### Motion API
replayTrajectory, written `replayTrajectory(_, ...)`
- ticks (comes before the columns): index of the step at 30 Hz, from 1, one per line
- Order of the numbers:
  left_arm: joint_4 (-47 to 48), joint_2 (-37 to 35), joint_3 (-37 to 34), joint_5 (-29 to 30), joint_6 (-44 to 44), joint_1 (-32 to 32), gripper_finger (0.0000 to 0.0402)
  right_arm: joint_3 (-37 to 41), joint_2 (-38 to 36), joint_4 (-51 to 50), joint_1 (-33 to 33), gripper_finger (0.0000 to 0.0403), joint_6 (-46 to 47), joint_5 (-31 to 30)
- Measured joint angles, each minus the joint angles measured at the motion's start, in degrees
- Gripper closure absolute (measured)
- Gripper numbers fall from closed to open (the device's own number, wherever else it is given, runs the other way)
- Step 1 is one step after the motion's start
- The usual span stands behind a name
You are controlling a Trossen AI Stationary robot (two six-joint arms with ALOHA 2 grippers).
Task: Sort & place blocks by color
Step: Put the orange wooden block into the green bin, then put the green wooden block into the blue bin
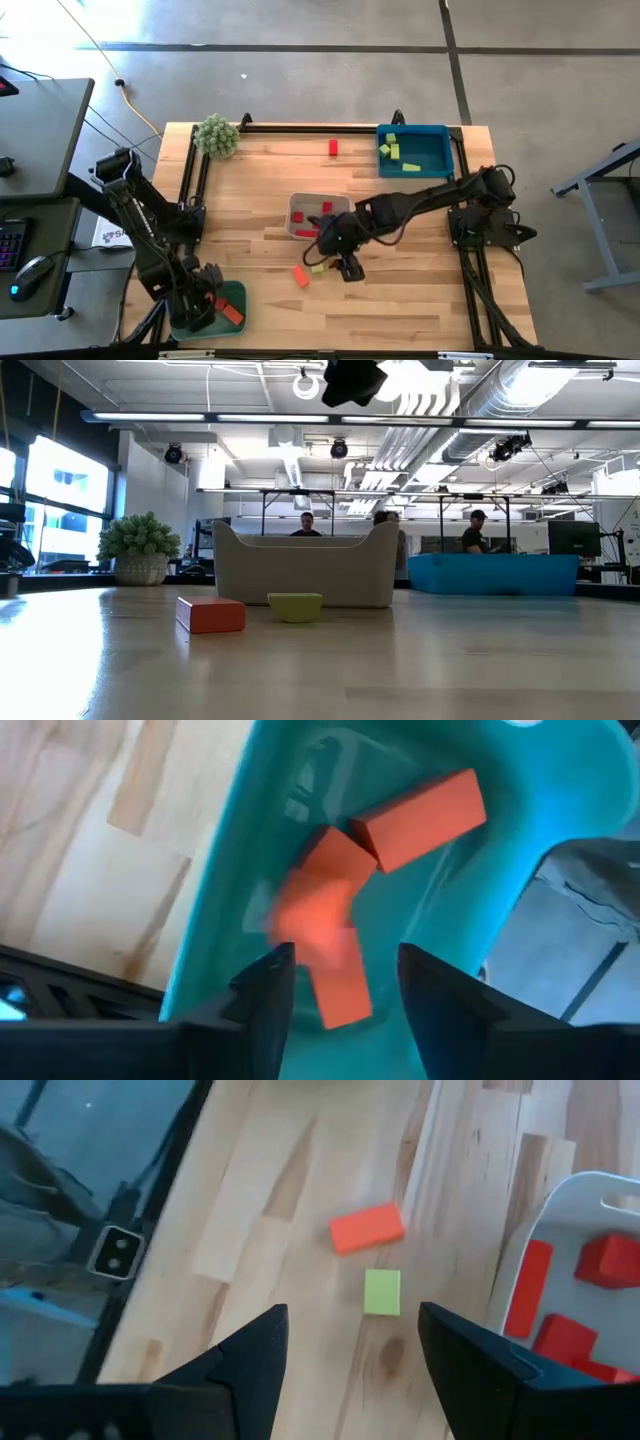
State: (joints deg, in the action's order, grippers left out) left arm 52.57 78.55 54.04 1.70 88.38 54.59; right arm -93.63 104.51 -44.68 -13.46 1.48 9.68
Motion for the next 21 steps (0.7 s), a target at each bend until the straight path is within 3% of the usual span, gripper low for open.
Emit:
replayTrajectory(11,-0.6,0.0,0.0,-2.9,1.5,0.0,0.0212,12.0,0.0,17.7,-1.9,0.019,0.0,-2.7)
replayTrajectory(21,-3.1,0.0,0.0,-1.1,1.5,0.0,0.0211,21.6,0.0,32.6,-2.0,0.019,-0.3,-2.1)
